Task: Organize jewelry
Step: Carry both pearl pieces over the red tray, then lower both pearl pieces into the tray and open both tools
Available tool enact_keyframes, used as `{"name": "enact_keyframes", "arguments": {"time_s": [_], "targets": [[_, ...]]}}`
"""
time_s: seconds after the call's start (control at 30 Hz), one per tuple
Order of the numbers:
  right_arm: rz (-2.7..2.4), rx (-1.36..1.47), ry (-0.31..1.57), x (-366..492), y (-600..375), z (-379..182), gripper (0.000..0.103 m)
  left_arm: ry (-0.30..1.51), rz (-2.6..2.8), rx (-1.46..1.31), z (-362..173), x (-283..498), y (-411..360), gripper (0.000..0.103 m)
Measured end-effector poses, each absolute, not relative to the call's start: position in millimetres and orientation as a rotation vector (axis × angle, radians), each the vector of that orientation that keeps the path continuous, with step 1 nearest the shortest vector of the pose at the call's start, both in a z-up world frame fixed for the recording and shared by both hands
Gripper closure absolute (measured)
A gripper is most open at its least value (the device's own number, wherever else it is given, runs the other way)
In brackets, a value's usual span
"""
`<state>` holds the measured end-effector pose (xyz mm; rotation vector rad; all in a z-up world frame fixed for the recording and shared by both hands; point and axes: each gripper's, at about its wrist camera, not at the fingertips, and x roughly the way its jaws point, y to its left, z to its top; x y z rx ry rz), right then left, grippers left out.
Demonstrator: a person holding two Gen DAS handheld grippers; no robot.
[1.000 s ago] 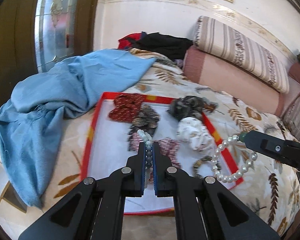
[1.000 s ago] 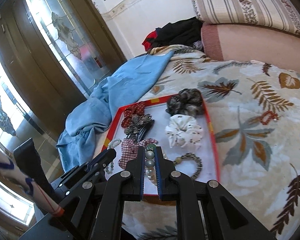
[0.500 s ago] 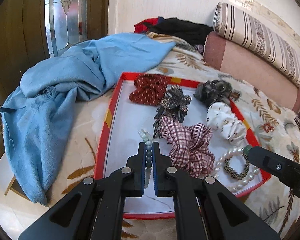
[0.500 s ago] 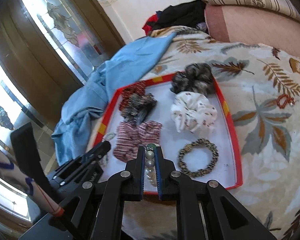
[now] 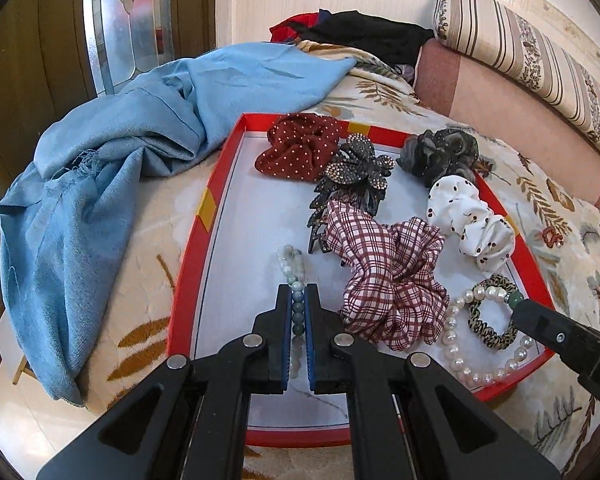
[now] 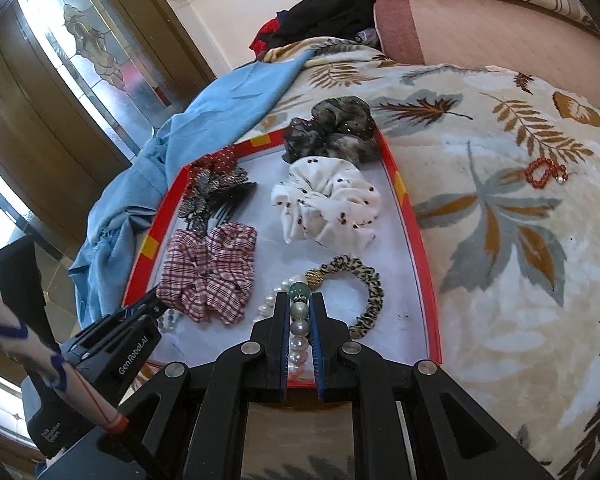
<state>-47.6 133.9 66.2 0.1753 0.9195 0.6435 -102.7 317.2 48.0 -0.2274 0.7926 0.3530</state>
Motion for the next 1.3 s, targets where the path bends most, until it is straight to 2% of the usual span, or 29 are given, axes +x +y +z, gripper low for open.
{"name": "enact_keyframes", "arguments": {"time_s": [0.67,0.7,0.8,1.0,1.1,1.2,1.3], "targets": [[0.653,0.170,0.945,-52.4,132.9,62.0,0.091,0.800,0.350,-0.222,45.0,-100.1,313.4,0.097],[0.654,0.173,0.944,-52.5,132.0,62.7,0.091,0.799,0.351,-0.223,44.9,-100.0,313.4,0.095],[0.650,0.171,0.934,-53.3,129.8,66.1,0.091,0.790,0.356,-0.221,45.9,-100.1,313.1,0.080],[0.646,0.176,0.914,-55.2,126.1,74.4,0.091,0.778,0.350,-0.208,48.0,-100.8,310.9,0.075],[0.641,0.173,0.907,-56.5,124.6,76.7,0.088,0.773,0.362,-0.198,48.9,-101.3,310.9,0.063],[0.635,0.173,0.903,-57.6,122.8,77.4,0.085,0.775,0.366,-0.196,48.4,-101.6,311.8,0.060],[0.631,0.176,0.902,-58.2,121.6,77.7,0.085,0.776,0.371,-0.190,48.2,-101.5,311.7,0.051]]}}
